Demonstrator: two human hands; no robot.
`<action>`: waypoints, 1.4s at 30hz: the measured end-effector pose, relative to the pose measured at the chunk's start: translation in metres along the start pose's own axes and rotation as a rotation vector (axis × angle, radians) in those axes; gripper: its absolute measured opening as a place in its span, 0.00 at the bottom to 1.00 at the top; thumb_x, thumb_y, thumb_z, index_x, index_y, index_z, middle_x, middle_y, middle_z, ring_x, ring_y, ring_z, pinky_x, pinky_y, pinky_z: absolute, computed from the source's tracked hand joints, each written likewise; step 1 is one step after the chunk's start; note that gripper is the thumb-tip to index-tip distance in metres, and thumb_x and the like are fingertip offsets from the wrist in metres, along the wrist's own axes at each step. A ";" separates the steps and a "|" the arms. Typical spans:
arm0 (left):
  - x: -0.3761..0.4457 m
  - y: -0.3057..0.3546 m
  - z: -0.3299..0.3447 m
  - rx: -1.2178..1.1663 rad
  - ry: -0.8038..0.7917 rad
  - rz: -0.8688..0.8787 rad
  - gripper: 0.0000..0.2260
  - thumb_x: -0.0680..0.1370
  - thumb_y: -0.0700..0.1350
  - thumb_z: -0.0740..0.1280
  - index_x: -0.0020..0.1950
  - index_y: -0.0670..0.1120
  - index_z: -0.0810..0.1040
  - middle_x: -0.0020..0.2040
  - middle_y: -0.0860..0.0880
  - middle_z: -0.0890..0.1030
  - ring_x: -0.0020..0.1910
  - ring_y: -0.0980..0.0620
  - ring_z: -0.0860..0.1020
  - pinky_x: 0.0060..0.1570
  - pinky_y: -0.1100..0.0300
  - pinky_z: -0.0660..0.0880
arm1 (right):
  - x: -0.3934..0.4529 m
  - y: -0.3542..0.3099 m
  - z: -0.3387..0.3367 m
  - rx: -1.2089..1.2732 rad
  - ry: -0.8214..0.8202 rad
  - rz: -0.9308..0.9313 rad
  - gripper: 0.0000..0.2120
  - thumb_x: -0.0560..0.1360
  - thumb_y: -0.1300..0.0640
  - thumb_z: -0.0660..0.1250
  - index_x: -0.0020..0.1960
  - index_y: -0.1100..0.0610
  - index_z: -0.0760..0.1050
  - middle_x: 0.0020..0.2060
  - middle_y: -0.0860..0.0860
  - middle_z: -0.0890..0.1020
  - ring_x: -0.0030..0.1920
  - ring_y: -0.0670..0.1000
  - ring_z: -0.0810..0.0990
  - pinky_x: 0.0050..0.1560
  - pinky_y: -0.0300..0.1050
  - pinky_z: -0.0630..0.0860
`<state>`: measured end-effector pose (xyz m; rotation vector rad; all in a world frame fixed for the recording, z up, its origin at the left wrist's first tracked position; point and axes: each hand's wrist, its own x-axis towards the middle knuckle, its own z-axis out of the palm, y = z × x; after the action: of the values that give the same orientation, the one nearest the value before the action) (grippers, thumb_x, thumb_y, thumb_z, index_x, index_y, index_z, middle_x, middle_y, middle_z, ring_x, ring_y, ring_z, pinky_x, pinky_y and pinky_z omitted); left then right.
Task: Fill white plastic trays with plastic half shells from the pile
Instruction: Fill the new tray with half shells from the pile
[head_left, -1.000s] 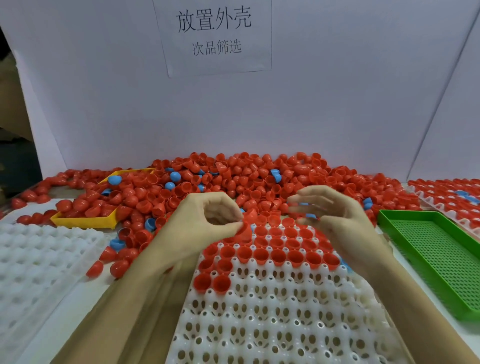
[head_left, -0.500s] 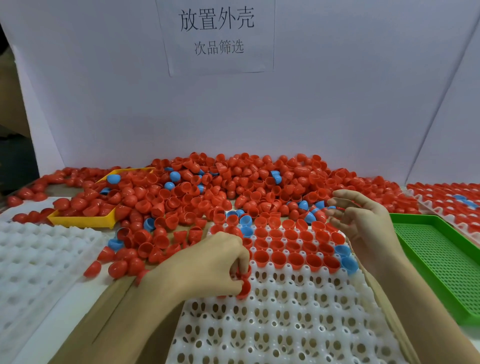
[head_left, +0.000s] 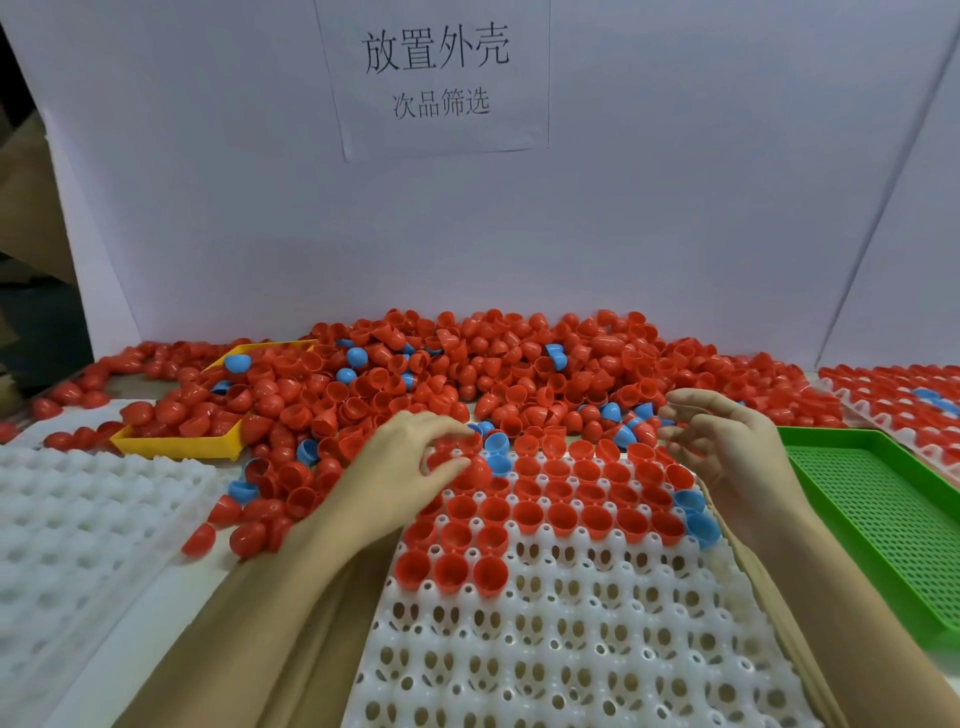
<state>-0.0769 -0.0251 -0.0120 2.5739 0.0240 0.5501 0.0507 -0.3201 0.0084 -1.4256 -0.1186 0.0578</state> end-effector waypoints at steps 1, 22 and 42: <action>-0.001 0.000 0.007 0.004 -0.025 -0.003 0.15 0.79 0.53 0.72 0.66 0.57 0.81 0.58 0.65 0.77 0.60 0.64 0.73 0.64 0.62 0.70 | -0.001 0.000 0.001 -0.016 -0.006 -0.002 0.21 0.75 0.77 0.57 0.50 0.58 0.84 0.40 0.51 0.88 0.40 0.51 0.85 0.46 0.45 0.81; -0.010 -0.107 -0.063 0.127 0.761 -0.484 0.16 0.81 0.43 0.70 0.67 0.40 0.77 0.47 0.44 0.82 0.50 0.41 0.81 0.53 0.41 0.79 | 0.000 -0.001 0.001 -0.095 -0.053 -0.002 0.20 0.77 0.76 0.58 0.49 0.58 0.84 0.39 0.50 0.88 0.38 0.48 0.86 0.46 0.45 0.79; 0.023 -0.072 0.026 0.317 -0.074 -0.131 0.22 0.85 0.62 0.52 0.75 0.54 0.69 0.79 0.49 0.66 0.79 0.49 0.60 0.76 0.50 0.57 | -0.002 0.000 0.001 -0.130 -0.087 -0.010 0.19 0.77 0.76 0.57 0.49 0.61 0.84 0.39 0.53 0.87 0.40 0.51 0.85 0.47 0.46 0.80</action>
<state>-0.0401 0.0280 -0.0584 2.8715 0.2725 0.4303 0.0492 -0.3195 0.0082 -1.5530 -0.2042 0.1060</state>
